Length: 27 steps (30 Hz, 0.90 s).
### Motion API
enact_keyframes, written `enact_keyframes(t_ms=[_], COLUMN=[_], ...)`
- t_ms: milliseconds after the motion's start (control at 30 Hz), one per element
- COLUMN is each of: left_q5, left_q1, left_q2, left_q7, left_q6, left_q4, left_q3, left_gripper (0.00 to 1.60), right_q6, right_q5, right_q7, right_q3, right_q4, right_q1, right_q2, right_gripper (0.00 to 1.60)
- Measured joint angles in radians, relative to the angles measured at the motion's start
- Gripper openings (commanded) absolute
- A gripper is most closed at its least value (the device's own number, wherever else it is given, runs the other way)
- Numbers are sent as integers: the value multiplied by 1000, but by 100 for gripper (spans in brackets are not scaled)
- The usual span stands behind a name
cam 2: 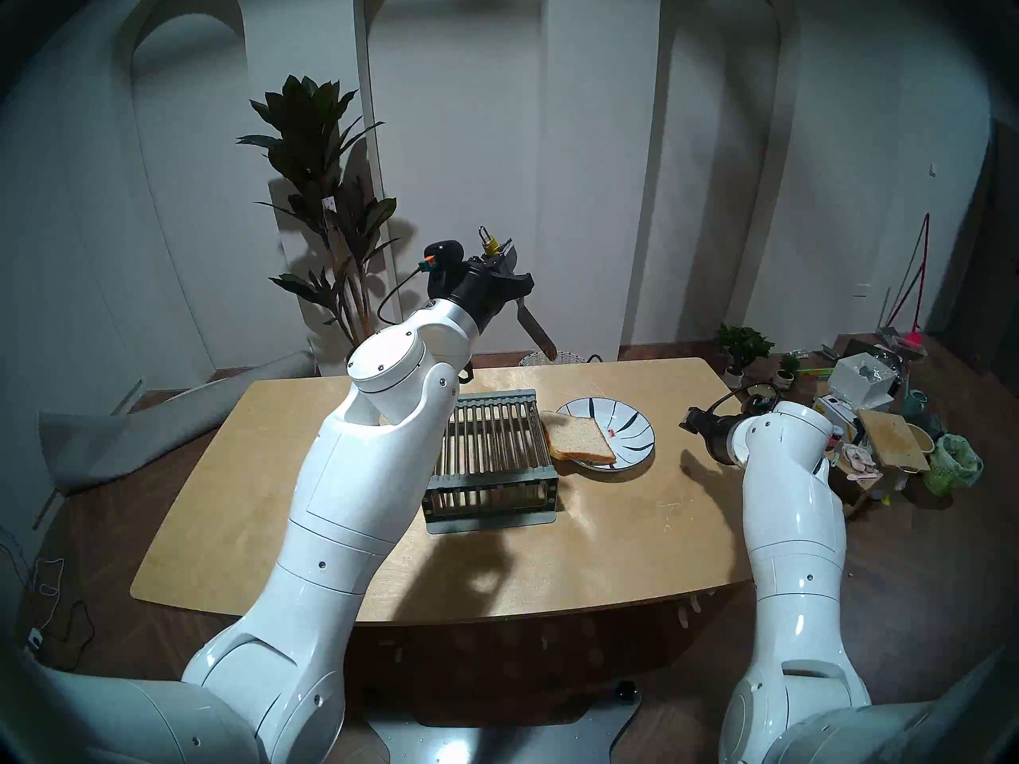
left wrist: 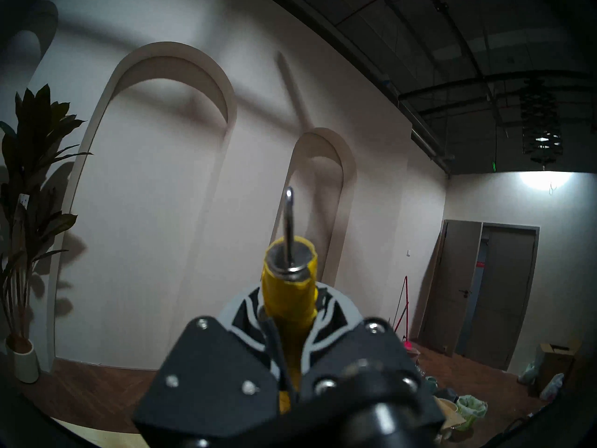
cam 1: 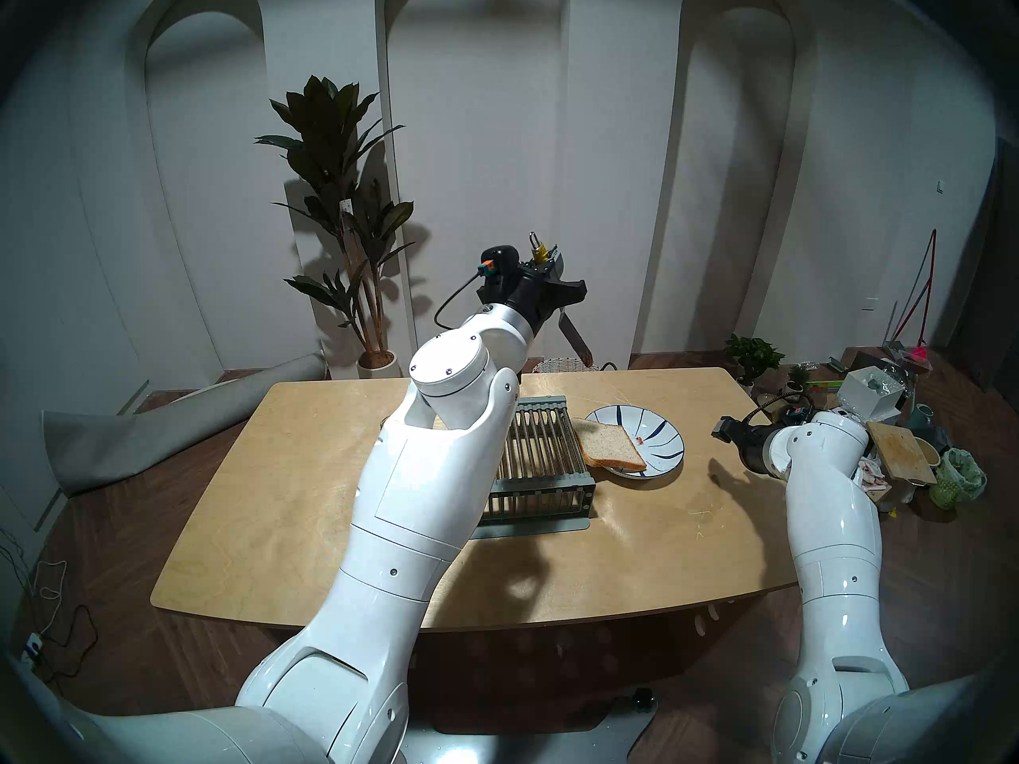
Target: Spread jam over the slice of bread with the knife
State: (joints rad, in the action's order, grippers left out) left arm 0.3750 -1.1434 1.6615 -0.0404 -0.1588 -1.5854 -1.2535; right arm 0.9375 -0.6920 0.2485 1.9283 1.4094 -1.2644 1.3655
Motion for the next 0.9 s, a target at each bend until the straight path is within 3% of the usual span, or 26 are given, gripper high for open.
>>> enact_keyframes(t_ms=[433,900], left_q5=[26,84], left_q1=[-58,-79], left_q2=[35,50], left_q7=[12,43], left_q6=[147,262], left_q4=[100,191], left_q3=[2,14], left_gripper=[0,0], right_q6=[25,-11], right_q5=[-80,-90], right_q7=[-146,-247], right_q3=[9,-39], right_q4=[-6,-117], right_q1=[-7,-9], right_q2=[-20,-45], right_gripper=[160,160])
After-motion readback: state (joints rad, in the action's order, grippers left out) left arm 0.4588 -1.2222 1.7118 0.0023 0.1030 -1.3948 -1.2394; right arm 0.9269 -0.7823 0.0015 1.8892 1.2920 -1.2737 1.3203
